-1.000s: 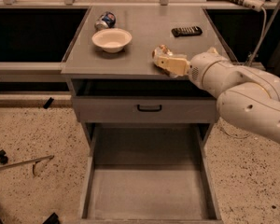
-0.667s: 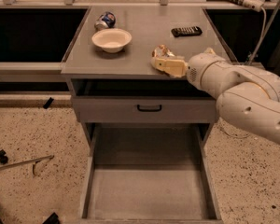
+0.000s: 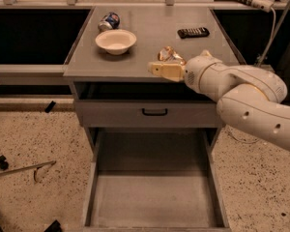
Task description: Place orange can into middle drawer
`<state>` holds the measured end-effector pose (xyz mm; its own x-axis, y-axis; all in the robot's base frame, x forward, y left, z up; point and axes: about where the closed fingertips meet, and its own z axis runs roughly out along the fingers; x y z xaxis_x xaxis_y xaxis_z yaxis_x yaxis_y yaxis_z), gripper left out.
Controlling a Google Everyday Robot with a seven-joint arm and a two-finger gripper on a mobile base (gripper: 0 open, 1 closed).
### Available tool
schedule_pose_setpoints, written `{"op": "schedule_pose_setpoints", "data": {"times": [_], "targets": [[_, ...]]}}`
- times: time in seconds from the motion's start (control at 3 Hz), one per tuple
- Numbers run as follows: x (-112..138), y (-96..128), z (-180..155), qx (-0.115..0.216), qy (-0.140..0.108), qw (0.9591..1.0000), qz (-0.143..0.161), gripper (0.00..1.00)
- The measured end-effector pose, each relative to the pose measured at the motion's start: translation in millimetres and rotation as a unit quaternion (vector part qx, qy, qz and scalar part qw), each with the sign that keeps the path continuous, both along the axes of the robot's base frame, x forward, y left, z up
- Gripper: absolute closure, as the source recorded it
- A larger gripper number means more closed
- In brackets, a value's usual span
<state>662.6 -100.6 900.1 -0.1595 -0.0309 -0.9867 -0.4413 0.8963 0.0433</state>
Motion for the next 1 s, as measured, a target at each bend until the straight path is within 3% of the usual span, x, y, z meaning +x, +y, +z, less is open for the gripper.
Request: {"op": "schedule_pose_setpoints", "data": {"times": [0.67, 1.0], "targets": [[10.3, 20.8, -11.3, 0.004, 0.011, 0.9997, 0.022, 0.00], [19.6, 16.1, -25.7, -0.007, 0.026, 0.9996, 0.013, 0.00]]}}
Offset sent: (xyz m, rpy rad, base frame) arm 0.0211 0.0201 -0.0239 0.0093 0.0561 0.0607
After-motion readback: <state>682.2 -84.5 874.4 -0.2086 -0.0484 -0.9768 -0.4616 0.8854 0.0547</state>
